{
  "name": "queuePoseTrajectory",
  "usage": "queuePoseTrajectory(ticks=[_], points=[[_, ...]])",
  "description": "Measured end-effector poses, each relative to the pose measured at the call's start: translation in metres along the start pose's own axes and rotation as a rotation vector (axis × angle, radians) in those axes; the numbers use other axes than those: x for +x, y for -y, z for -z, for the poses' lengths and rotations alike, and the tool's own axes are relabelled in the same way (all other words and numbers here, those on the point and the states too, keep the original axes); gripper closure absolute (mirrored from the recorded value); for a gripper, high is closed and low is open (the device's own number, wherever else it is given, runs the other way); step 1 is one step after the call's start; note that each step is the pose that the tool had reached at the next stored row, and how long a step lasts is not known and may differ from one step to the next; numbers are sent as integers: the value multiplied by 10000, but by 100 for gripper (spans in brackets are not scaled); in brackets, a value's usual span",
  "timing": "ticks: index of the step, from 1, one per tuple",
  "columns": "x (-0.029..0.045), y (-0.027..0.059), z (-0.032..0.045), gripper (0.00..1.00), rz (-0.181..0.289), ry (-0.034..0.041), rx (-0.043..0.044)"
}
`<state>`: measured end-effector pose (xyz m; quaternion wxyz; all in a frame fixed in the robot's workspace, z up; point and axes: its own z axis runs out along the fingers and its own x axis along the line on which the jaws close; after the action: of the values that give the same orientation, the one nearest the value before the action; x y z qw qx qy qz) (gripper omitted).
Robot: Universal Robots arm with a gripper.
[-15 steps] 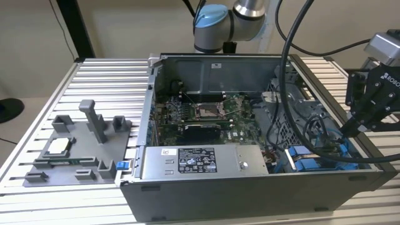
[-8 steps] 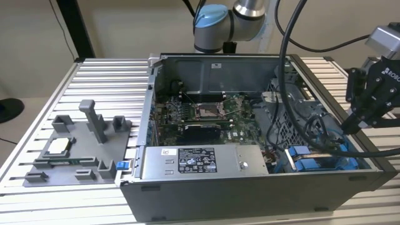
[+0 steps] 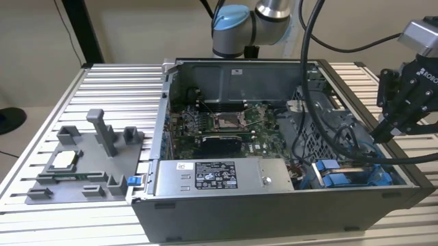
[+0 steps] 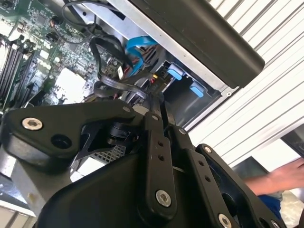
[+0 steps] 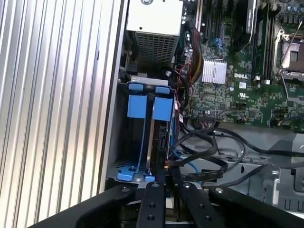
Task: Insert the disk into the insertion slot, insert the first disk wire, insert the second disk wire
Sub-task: 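Insert the second disk wire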
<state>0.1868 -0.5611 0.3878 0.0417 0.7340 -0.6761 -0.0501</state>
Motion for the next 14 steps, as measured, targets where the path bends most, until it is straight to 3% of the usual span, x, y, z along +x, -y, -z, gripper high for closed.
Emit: queuePoseTrajectory(ticks=[9,14], points=[[-37,-88,29,100,0,5,-40],[-57,-152,20,100,-1,17,-171]])
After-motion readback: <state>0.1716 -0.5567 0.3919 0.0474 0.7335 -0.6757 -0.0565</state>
